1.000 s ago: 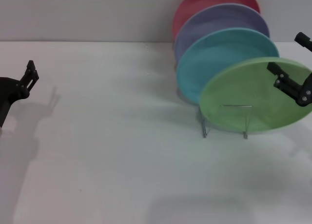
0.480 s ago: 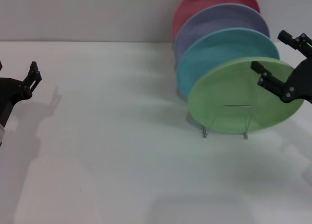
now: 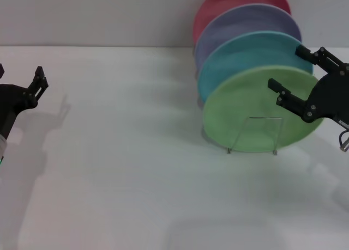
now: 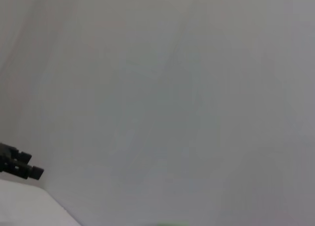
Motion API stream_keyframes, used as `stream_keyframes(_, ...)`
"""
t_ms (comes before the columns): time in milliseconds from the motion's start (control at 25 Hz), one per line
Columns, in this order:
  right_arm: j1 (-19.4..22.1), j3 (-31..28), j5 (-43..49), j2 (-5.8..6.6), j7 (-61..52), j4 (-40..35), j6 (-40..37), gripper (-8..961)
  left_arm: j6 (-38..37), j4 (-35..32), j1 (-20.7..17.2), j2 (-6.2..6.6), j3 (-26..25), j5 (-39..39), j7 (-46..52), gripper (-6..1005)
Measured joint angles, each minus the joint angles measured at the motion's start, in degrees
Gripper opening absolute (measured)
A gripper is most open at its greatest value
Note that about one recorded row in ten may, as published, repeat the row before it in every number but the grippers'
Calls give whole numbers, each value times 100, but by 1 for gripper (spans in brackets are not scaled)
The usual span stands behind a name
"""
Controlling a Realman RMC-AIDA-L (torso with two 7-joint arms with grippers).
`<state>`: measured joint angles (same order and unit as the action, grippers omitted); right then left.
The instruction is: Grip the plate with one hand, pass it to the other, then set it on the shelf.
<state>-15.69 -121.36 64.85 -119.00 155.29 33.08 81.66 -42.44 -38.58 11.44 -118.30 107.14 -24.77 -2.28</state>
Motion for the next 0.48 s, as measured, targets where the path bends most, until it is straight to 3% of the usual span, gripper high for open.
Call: stream_keyframes(480,27,0,-12,-5,-161,19,289,750,76,23,12,0,-12,25,0,862)
